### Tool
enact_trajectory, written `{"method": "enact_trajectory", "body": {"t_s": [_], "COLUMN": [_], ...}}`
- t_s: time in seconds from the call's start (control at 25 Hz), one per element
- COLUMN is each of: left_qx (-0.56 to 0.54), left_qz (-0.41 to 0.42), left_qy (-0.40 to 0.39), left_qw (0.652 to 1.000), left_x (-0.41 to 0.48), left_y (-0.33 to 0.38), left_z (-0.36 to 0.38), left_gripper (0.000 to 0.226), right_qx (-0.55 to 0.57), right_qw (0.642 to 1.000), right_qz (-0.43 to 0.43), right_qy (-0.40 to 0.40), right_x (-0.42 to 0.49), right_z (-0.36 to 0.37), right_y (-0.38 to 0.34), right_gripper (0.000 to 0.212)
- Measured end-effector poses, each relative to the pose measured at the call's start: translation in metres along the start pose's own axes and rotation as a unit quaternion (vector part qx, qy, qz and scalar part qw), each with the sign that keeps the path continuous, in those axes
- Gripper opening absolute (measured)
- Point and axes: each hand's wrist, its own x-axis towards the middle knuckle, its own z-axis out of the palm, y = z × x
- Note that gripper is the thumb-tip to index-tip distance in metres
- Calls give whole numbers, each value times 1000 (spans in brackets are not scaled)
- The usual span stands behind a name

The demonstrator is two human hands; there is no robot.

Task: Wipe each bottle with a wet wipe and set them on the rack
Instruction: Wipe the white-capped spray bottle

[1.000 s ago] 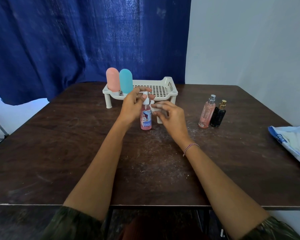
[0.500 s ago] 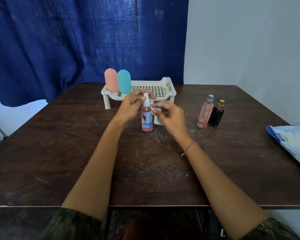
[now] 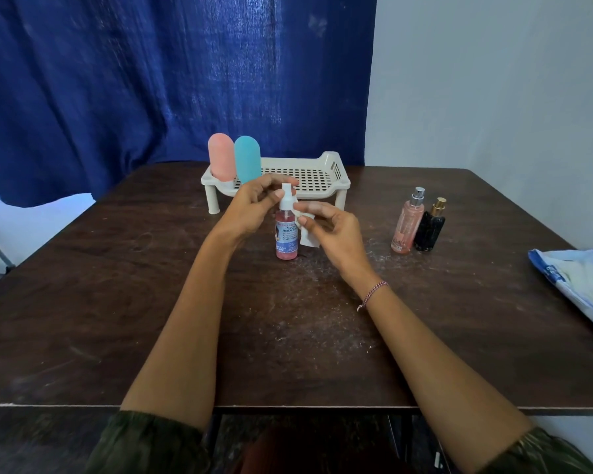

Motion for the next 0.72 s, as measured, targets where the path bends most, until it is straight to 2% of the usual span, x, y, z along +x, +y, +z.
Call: {"method": "enact_trajectory", "body": {"t_s": [0.2, 0.28, 0.36, 0.52, 0.72], "left_qx": [1, -1, 9, 35, 45], "left_qz": [-5, -6, -6, -12, -8], "left_qy": [18, 33, 59, 119, 174], "left_qw": [1000, 999, 998, 992, 984], "left_x": [1, 2, 3, 5, 3], "left_y": [-2, -4, -5, -9, -12], "left_z": [1, 2, 3, 7, 12], "left_gripper": [20, 19, 20, 23, 26], "right_qx": [12, 1, -61, -150, -185], "right_qw": [998, 998, 996, 979, 976], "right_qz": [62, 37, -25, -127, -96], "right_qy": [22, 48, 61, 48, 68], "right_x": [1, 0, -3, -6, -4], "right_z": [-1, 0, 2, 7, 3], "right_y": [1, -1, -4, -5, -3], "right_gripper": [32, 35, 35, 26, 20]}}
